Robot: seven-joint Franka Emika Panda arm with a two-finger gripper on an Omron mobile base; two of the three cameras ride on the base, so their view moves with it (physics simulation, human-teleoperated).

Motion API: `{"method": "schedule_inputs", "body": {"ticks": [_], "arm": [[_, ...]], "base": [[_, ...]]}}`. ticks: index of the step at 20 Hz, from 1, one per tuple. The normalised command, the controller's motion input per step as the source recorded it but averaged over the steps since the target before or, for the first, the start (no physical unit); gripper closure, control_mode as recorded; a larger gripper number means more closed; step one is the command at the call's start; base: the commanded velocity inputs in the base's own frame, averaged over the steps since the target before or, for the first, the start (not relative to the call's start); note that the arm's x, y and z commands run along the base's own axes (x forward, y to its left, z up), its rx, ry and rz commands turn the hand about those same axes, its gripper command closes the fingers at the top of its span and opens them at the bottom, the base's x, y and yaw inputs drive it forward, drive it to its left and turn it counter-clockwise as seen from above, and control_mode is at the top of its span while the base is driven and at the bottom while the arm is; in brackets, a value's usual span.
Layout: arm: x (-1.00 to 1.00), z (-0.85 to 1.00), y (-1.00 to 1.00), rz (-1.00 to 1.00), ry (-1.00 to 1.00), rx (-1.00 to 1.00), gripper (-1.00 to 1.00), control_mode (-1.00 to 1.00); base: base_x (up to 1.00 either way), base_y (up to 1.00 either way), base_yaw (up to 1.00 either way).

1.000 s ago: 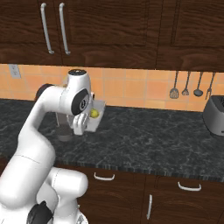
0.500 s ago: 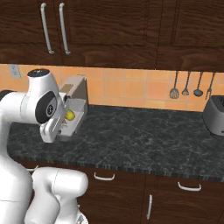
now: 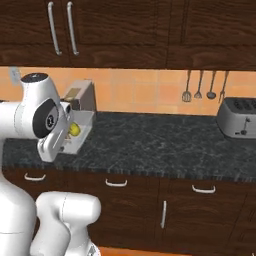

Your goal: Take the meat container that has the fish and place it on the second highest rack of the freezer. Then take the vegetable container that has the sweet potato and cucumber and place it on the highest rack of the freezer.

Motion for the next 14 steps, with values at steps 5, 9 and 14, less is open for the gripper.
{"method": "schedule_inputs", "body": {"ticks": [5, 9, 14], "arm": [[0.00, 0.00, 0.00, 0.00, 0.00, 0.00, 1.00, 1.00], [0.00, 0.00, 0.00, 0.00, 0.00, 0.00, 1.00, 1.00], [0.00, 0.00, 0.00, 0.00, 0.00, 0.00, 1.00, 1.00]], "base": [[-0.69, -0.03, -0.81], [-0.06, 0.00, -1.00], [-0.02, 0.00, -1.00]]}}
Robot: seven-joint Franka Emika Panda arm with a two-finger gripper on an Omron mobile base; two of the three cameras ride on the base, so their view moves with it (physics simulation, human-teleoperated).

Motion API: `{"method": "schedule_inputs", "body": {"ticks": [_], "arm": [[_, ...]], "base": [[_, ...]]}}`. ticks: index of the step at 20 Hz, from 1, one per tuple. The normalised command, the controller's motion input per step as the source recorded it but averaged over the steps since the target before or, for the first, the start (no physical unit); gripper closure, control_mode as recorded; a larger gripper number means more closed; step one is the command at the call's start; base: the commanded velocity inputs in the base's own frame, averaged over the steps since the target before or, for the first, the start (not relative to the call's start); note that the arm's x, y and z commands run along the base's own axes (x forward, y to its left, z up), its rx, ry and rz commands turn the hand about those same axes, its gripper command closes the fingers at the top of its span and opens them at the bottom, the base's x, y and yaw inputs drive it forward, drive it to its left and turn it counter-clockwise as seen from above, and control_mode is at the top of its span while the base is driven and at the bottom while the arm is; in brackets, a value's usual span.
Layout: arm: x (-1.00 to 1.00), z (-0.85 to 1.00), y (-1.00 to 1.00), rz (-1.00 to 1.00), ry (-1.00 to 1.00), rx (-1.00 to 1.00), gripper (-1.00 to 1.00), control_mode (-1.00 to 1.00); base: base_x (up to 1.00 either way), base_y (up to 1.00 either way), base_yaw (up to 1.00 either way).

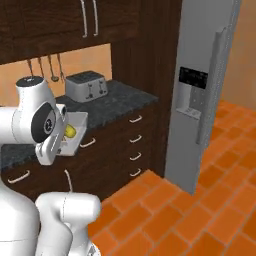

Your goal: Take the meat container that has the fish and place it on the second highest rack of the freezer. Then take the vegetable container that has the sweet potato and cucumber and place it on the highest rack of the freezer.

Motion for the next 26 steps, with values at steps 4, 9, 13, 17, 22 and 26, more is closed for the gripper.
{"method": "schedule_inputs", "body": {"ticks": [4, 9, 13, 17, 22, 26], "arm": [[0.00, 0.00, 0.00, 0.00, 0.00, 0.00, 1.00, 1.00], [0.00, 0.00, 0.00, 0.00, 0.00, 0.00, 1.00, 1.00], [0.00, 0.00, 0.00, 0.00, 0.00, 0.00, 1.00, 1.00], [0.00, 0.00, 0.00, 0.00, 0.00, 0.00, 1.00, 1.00], [0.00, 0.00, 0.00, 0.00, 0.00, 0.00, 1.00, 1.00], [0.00, 0.00, 0.00, 0.00, 0.00, 0.00, 1.00, 1.00]], "base": [[-0.01, 0.00, -1.00], [0.00, 0.00, -0.99], [0.19, 0.00, -0.85], [0.99, 0.00, -0.05], [1.00, -0.18, 0.03], [1.00, -0.56, 0.06]]}}
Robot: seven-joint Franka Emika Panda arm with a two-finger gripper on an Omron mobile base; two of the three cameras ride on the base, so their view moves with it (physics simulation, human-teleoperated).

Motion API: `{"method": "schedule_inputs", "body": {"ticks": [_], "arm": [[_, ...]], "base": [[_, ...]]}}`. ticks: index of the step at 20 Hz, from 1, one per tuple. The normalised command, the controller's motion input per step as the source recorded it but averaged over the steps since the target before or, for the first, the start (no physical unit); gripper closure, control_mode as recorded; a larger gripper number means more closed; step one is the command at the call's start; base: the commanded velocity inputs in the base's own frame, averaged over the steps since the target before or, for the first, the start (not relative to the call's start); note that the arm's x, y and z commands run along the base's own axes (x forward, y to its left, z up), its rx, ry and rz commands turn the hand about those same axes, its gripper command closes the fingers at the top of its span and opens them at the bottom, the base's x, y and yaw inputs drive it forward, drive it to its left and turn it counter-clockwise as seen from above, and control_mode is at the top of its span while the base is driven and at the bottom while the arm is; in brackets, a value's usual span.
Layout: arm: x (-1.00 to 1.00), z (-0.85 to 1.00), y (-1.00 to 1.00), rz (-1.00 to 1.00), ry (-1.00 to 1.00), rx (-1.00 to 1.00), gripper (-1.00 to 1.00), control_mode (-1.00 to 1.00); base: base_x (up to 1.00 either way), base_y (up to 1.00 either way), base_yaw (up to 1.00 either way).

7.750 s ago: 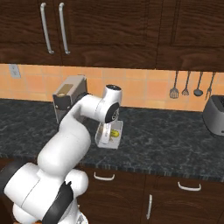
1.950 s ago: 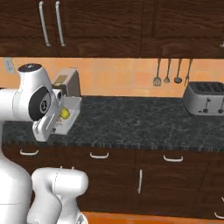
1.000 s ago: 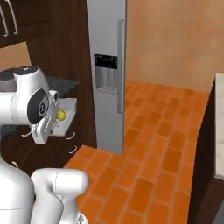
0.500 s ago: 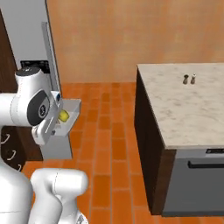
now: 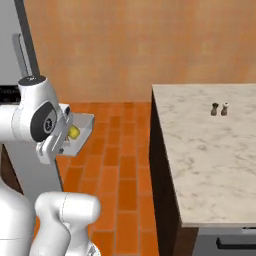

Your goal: Take the meat container that has the fish and place it on the second highest rack of the freezer. Then take the vegetable container that has the sweet potato and cucumber and place it on the highest rack of the freezer.

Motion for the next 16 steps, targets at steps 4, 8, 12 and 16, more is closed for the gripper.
{"method": "schedule_inputs", "body": {"ticks": [4, 8, 12, 16], "arm": [[0.00, 0.00, 0.00, 0.00, 0.00, 0.00, 1.00, 1.00], [0.00, 0.00, 0.00, 0.00, 0.00, 0.00, 1.00, 1.00], [0.00, 0.00, 0.00, 0.00, 0.00, 0.00, 1.00, 1.00], [0.00, 0.00, 0.00, 0.00, 0.00, 0.00, 1.00, 1.00]], "base": [[1.00, -0.52, 0.08], [1.00, -0.31, 0.10], [1.00, -0.19, 0.12], [1.00, -0.07, 0.12]]}}
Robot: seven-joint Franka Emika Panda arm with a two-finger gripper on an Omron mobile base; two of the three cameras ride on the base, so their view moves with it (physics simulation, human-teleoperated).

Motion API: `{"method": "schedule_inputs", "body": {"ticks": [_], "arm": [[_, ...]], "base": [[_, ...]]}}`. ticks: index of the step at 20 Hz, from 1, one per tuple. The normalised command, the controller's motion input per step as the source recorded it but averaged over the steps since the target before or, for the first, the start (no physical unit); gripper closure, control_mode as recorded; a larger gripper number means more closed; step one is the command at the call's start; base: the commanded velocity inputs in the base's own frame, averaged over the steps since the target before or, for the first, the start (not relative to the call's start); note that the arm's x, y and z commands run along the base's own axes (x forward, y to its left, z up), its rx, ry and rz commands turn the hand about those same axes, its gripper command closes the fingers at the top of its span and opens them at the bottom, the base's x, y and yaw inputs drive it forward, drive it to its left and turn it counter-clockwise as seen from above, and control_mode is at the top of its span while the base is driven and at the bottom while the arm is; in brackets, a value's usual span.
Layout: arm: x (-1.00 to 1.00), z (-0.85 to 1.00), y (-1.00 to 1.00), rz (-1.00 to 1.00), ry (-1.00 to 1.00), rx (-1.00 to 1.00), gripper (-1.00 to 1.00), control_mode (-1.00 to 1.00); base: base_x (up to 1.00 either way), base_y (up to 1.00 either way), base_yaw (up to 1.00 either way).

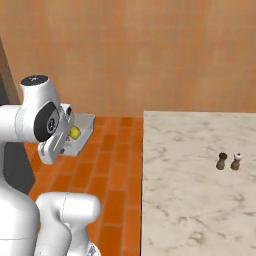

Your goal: Take the meat container that has the fish and place it on the second highest rack of the freezer. Then take the vegetable container that has the sweet potato and cucumber and place it on the highest rack of the freezer.

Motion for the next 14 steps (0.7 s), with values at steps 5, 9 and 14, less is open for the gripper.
{"method": "schedule_inputs", "body": {"ticks": [5, 9, 14], "arm": [[0.00, 0.00, 0.00, 0.00, 0.00, 0.00, 1.00, 1.00], [0.00, 0.00, 0.00, 0.00, 0.00, 0.00, 1.00, 1.00], [0.00, 0.00, 0.00, 0.00, 0.00, 0.00, 1.00, 1.00]], "base": [[1.00, -0.09, 0.11], [1.00, -0.08, 0.11], [1.00, -0.13, 0.14]]}}
